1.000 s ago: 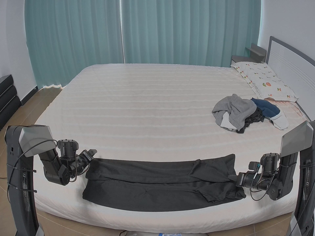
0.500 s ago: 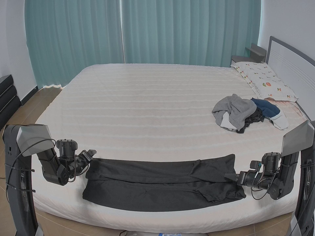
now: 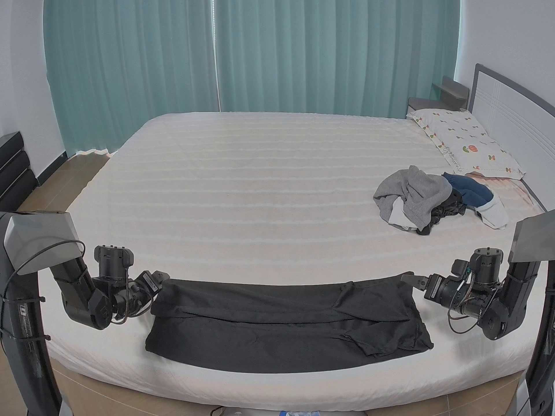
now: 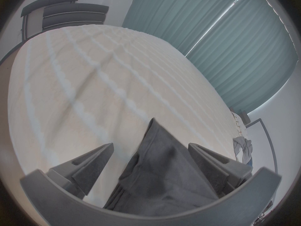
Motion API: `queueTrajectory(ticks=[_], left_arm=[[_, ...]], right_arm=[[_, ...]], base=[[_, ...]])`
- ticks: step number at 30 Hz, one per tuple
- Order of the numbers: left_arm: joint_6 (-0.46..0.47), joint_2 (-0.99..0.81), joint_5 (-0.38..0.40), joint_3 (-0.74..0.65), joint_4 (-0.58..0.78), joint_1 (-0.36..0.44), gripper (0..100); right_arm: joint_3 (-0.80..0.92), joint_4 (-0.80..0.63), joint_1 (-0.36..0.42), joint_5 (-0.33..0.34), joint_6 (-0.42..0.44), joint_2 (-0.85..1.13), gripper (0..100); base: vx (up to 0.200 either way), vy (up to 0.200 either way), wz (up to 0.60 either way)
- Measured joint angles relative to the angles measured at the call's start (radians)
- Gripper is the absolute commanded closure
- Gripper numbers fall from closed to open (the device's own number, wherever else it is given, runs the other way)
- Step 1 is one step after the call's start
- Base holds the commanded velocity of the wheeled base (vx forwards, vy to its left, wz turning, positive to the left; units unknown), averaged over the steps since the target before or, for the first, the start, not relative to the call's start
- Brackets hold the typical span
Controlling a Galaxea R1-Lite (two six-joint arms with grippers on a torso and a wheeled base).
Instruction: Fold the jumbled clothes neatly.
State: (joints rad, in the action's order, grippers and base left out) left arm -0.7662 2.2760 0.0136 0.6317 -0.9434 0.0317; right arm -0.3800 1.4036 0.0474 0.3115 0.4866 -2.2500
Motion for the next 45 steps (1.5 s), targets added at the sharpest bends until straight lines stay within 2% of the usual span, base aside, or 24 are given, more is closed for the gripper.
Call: queueTrajectory(ticks=[4,10,13,16,25,30,31,37,40,45], left_arm=[[-0.012,-0.026,0.000,-0.089,-0.015,0.004,0],[-0.028,-0.056,-0.008,-0.172,-0.026,0.016,0],[-0.034,-0.064,-0.055,-0.195,-0.028,0.039,0],[-0.041,-0.069,-0.097,-0.200,-0.031,0.062,0],[-0.093,-0.049,-0.127,-0.149,-0.032,0.104,0],[-0.094,-0.035,-0.128,-0.138,-0.032,0.105,0],[-0.094,-0.031,-0.129,-0.134,-0.032,0.105,100],[-0.094,-0.013,-0.144,-0.125,-0.029,0.103,100],[-0.094,-0.011,-0.149,-0.124,-0.030,0.102,100],[-0.098,-0.022,-0.156,-0.120,-0.031,0.100,100]], right_arm=[[-0.006,-0.038,0.017,-0.031,0.046,0.036,0],[0.009,-0.056,0.063,-0.075,0.284,0.079,0],[0.017,-0.061,0.100,-0.120,0.356,0.086,0],[0.027,-0.064,0.124,-0.146,0.370,0.085,0],[0.040,-0.064,0.166,-0.156,0.377,0.065,0],[0.052,-0.062,0.194,-0.193,0.390,0.068,0],[0.053,-0.064,0.200,-0.201,0.392,0.068,0],[0.058,-0.067,0.238,-0.243,0.402,0.071,0],[0.057,-0.069,0.263,-0.294,0.408,0.071,0],[0.048,-0.107,0.293,-0.313,0.423,0.065,0]], base=[[0.000,0.000,0.00],[0.000,0.000,0.00],[0.000,0.000,0.00],[0.000,0.000,0.00],[0.000,0.000,0.00],[0.000,0.000,0.00],[0.000,0.000,0.00],[0.000,0.000,0.00],[0.000,0.000,0.00],[0.000,0.000,0.00]])
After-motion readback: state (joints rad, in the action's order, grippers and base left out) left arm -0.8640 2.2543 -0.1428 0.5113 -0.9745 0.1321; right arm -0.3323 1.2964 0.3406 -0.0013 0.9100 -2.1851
